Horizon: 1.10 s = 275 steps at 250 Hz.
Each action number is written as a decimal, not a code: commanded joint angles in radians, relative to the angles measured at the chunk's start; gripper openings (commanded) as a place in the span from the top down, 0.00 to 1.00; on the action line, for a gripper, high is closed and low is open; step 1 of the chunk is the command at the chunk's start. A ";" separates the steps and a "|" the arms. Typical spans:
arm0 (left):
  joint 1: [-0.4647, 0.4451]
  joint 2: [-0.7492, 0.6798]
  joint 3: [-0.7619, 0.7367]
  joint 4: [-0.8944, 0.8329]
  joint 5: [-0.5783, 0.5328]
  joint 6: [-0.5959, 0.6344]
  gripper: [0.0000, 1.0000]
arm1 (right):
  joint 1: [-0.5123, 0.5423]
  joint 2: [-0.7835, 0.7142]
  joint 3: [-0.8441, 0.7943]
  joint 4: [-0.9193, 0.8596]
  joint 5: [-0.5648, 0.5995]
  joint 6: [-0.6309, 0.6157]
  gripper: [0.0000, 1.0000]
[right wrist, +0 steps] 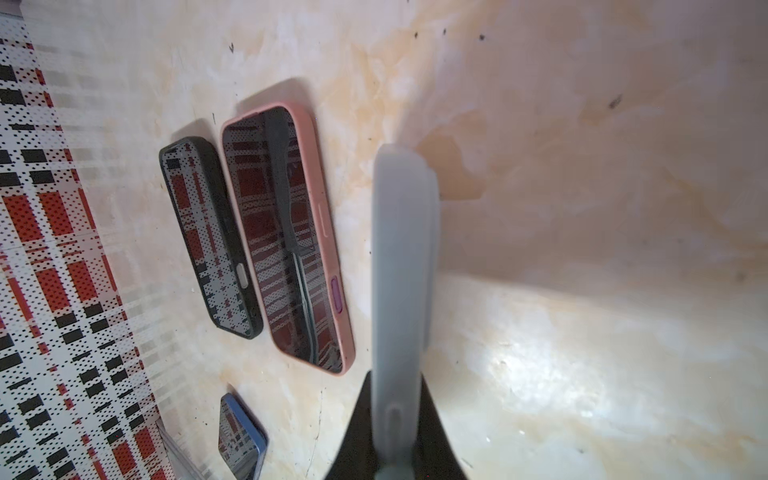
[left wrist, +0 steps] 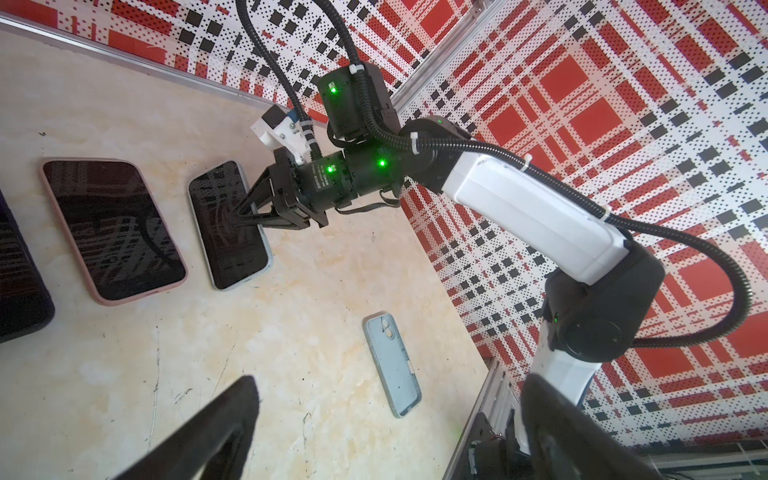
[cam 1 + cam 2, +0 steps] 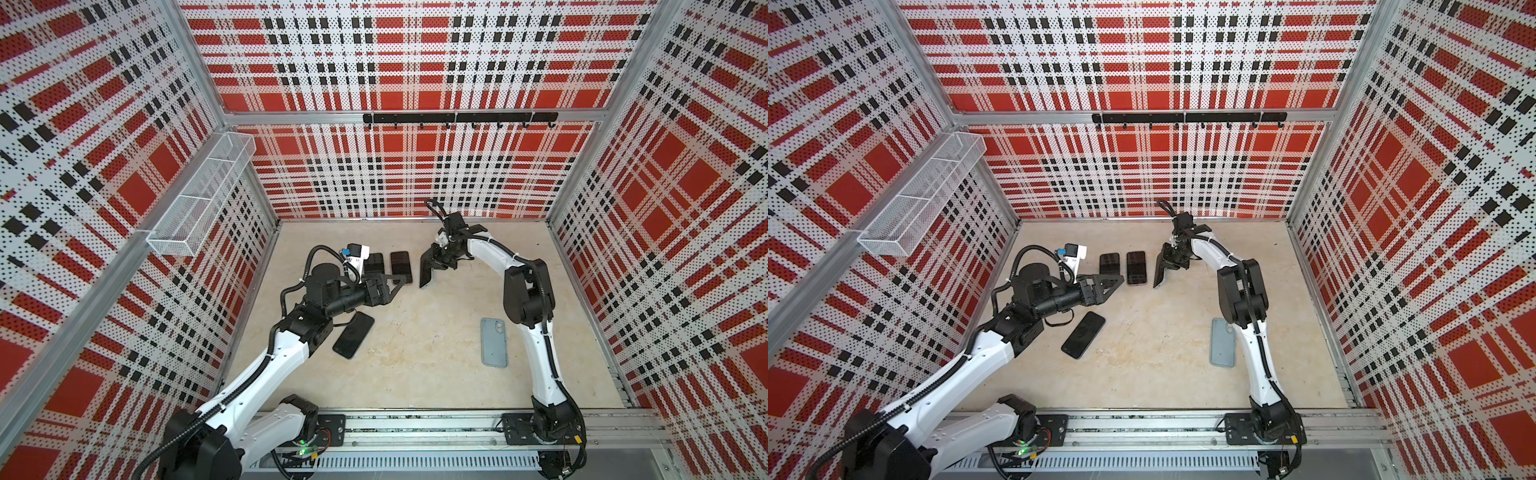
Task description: Put the phone into the phone case
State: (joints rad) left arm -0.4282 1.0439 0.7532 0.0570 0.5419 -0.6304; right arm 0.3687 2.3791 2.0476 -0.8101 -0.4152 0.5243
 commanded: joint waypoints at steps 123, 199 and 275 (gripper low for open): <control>0.001 -0.045 -0.018 0.003 -0.006 -0.016 0.00 | -0.014 0.051 0.105 -0.004 0.062 -0.024 0.68; 0.016 -0.085 -0.028 -0.017 -0.032 -0.028 0.01 | -0.014 -0.079 -0.012 0.056 0.155 0.015 0.55; 0.031 -0.146 0.000 -0.143 -0.100 0.009 0.01 | 0.005 -0.247 -0.107 0.083 0.215 0.015 0.51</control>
State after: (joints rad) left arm -0.4110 0.9310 0.7391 -0.0032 0.4911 -0.6472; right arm 0.3550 2.2444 1.9644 -0.7731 -0.2520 0.5453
